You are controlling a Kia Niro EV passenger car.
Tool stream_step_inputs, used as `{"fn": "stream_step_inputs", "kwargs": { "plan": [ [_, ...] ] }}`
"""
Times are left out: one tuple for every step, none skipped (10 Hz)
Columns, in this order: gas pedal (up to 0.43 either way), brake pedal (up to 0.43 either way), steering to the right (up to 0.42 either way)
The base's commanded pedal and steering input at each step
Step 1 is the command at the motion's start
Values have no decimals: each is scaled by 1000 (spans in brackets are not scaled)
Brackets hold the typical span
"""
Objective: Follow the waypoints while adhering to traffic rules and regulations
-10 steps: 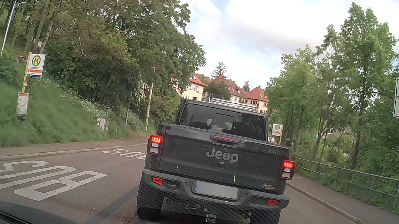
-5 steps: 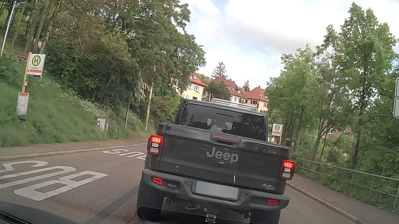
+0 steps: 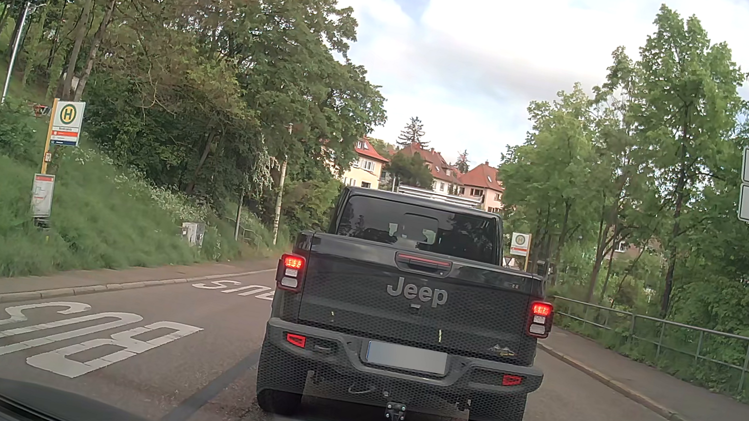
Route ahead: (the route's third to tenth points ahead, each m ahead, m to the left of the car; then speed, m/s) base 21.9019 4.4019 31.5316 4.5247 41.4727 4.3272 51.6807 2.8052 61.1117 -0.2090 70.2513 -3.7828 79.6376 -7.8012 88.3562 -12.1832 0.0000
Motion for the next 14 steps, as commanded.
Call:
{"fn": "stream_step_inputs", "kwargs": {
  "plan": [
    [0,0,4],
    [0,0,4],
    [0,0,4],
    [0,0,4],
    [0,0,4],
    [0,0,4],
    [0,0,4],
    [0,0,4],
    [0,0,4],
    [0,0,4],
    [0,0,4],
    [0,0,4],
    [0,0,4],
    [0,0,4]
  ]
}}
